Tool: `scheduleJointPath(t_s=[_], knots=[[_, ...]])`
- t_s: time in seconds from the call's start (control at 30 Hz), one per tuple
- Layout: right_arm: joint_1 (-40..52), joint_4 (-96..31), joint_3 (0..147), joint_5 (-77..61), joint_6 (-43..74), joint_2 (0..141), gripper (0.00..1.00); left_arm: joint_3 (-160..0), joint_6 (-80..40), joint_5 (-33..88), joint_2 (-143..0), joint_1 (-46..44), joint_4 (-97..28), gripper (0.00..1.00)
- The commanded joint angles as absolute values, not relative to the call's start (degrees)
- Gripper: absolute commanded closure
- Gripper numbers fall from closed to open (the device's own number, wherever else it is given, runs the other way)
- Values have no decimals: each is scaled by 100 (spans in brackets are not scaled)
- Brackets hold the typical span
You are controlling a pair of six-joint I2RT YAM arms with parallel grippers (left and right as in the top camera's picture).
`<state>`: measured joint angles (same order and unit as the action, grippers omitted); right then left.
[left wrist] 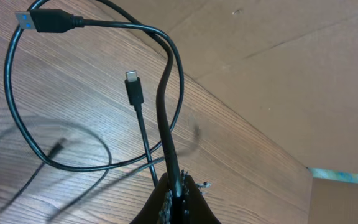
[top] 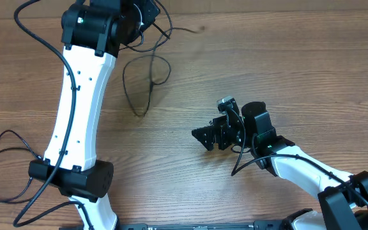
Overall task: Untangle cables
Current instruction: 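Lift the grasped cable upward away from the tangle with the left gripper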
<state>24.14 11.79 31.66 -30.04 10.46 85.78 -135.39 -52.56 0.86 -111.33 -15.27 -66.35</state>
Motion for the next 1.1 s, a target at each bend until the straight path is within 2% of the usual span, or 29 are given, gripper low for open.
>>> scheduleJointPath(t_s=[0.0, 0.07, 0.17, 0.27, 0.33, 0.43, 0.57, 1.07], knots=[[2453, 1197, 3221, -3004, 1026, 8595, 2, -13670, -5236, -117, -11010, -1540, -6711, 96], [2453, 1234, 3221, -3009, 1031, 8595, 3, -13668, -5234, -266, -11013, -1557, -6770, 96], [2453, 1437, 3223, -3089, 1050, 8595, 16, -13666, -5234, -346, -11013, -1568, -6825, 96], [2453, 1835, 3223, -3387, 1068, 8595, 20, -13666, -5236, -357, -11013, -1568, -6834, 96], [2453, 2123, 3223, -3483, 1245, 8595, 18, -13666, -5236, -357, -11013, -1568, -6834, 96], [2453, 2429, 3223, -3483, 1525, 8595, 7, -13666, -5260, -357, -11013, -1568, -6836, 96], [2453, 2740, 3223, -3485, 1828, 8595, 0, -13666, -5546, -351, -11015, -1581, -6886, 96], [2471, 3669, 3223, -3461, 2106, 8595, 0, -13664, -7660, -259, -11015, -1920, -7328, 96]])
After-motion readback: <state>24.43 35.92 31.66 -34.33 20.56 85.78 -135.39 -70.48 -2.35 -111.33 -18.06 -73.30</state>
